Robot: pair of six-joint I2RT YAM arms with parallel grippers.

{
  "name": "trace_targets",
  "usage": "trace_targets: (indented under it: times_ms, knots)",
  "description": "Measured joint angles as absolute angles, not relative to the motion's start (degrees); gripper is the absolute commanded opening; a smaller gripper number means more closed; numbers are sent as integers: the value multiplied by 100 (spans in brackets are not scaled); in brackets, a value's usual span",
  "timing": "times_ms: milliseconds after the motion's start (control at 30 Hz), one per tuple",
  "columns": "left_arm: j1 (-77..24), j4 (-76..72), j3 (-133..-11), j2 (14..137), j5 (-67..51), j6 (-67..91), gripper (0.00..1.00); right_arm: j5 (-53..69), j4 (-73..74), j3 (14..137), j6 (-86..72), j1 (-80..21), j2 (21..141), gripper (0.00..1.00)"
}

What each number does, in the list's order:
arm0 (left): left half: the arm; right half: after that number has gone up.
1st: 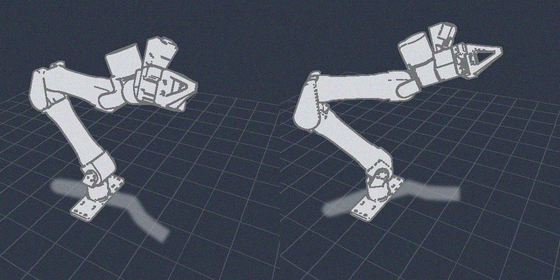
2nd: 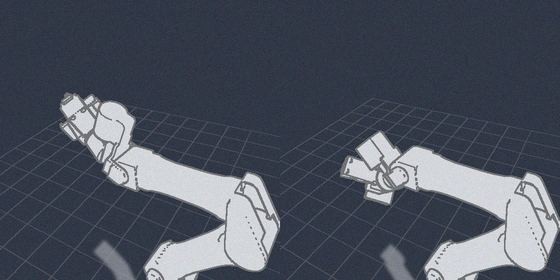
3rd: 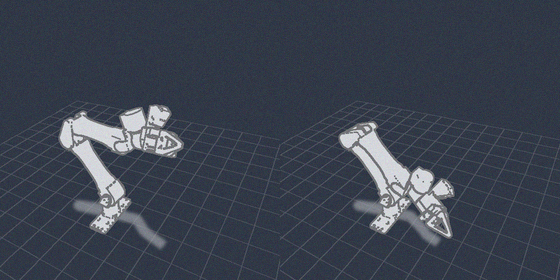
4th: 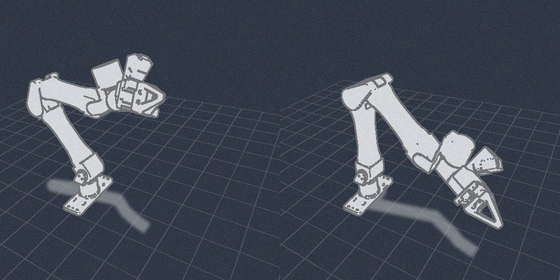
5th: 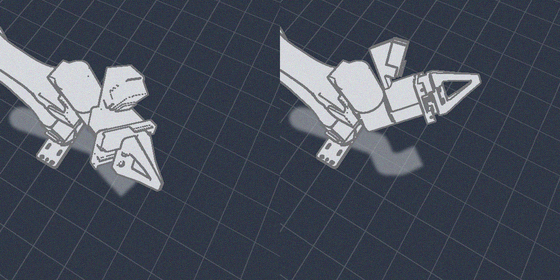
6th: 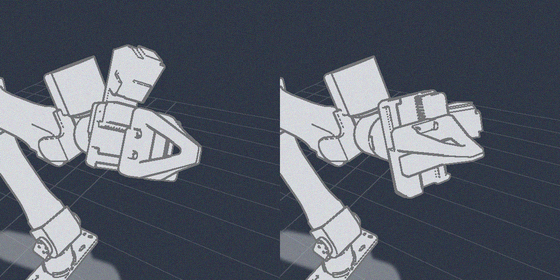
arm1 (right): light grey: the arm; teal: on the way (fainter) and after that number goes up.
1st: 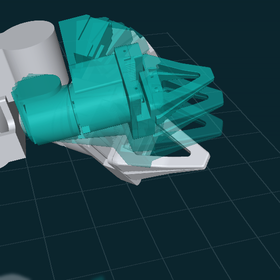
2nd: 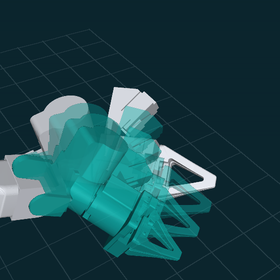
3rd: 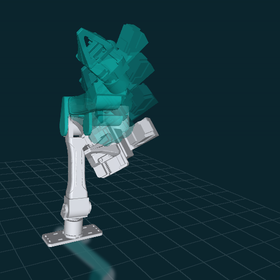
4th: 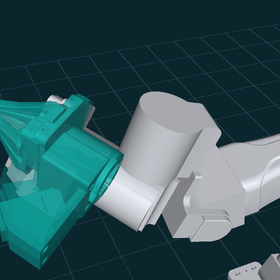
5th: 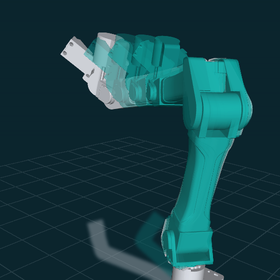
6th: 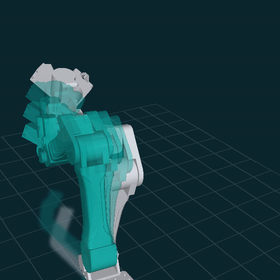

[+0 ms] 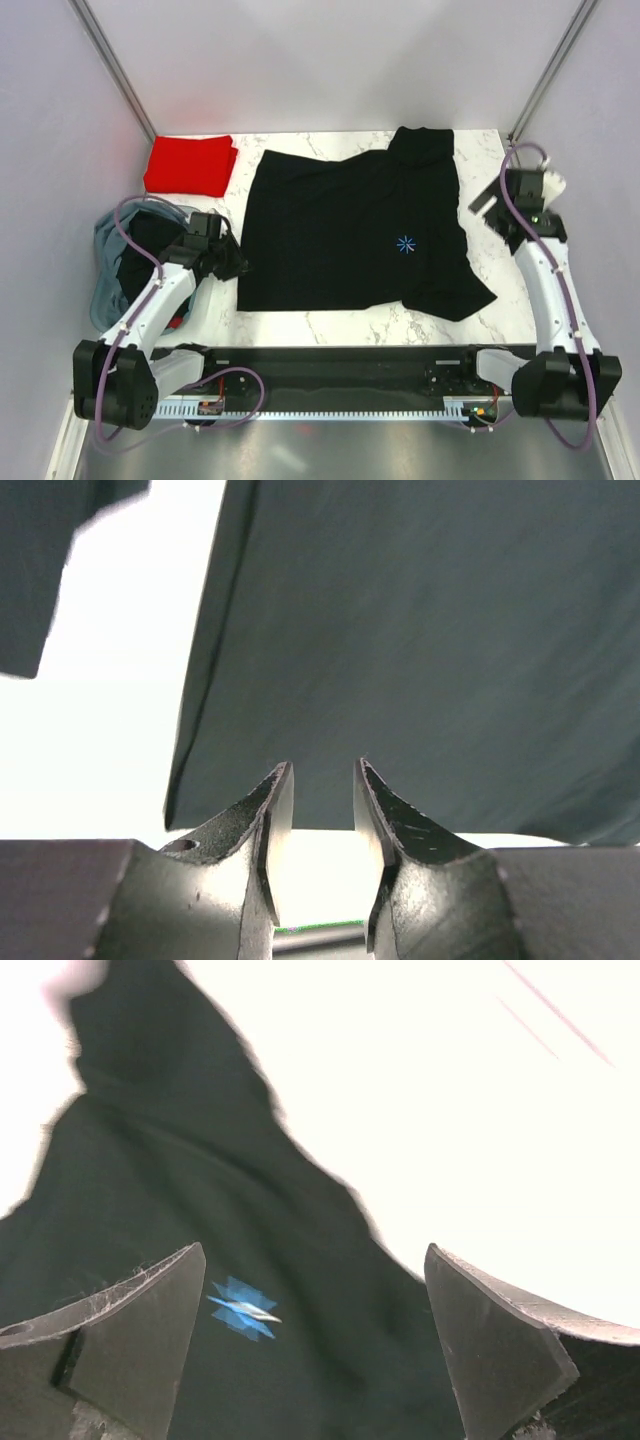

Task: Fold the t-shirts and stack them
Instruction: Flatten the tshirt out, then fold the tshirt

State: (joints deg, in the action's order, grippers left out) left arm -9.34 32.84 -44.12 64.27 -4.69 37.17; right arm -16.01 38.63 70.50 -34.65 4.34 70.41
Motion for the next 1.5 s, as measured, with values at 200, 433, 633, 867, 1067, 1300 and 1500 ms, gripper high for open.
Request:
trace_targets:
  times_ms: [200,433,633,867,1067,1300,1500]
  knots:
    - [-1079,3465,-3898,6163,-491,3798,36,-1413,4541,4718,-4062,370,5500,98]
    - [-1127,3433,-3881,5902,-521,3830,35,-679,4525,3229,-4729,368,4641,90]
    - [-1138,3417,-3662,5717,-530,3839,35,-449,4499,2738,-4829,368,4558,78]
    - [-1138,3417,-3551,5721,-530,3905,34,-298,4075,2386,-4814,368,4619,50]
    - [-1149,3406,-3496,5749,-469,3970,31,-174,3918,2174,-4792,368,4661,24]
    - [-1328,3465,-3409,5758,-5,4182,31,-38,3656,2088,-4672,368,4812,0]
    - [-1498,3599,-3409,5719,285,4331,31,167,3795,2193,-4536,368,4672,49]
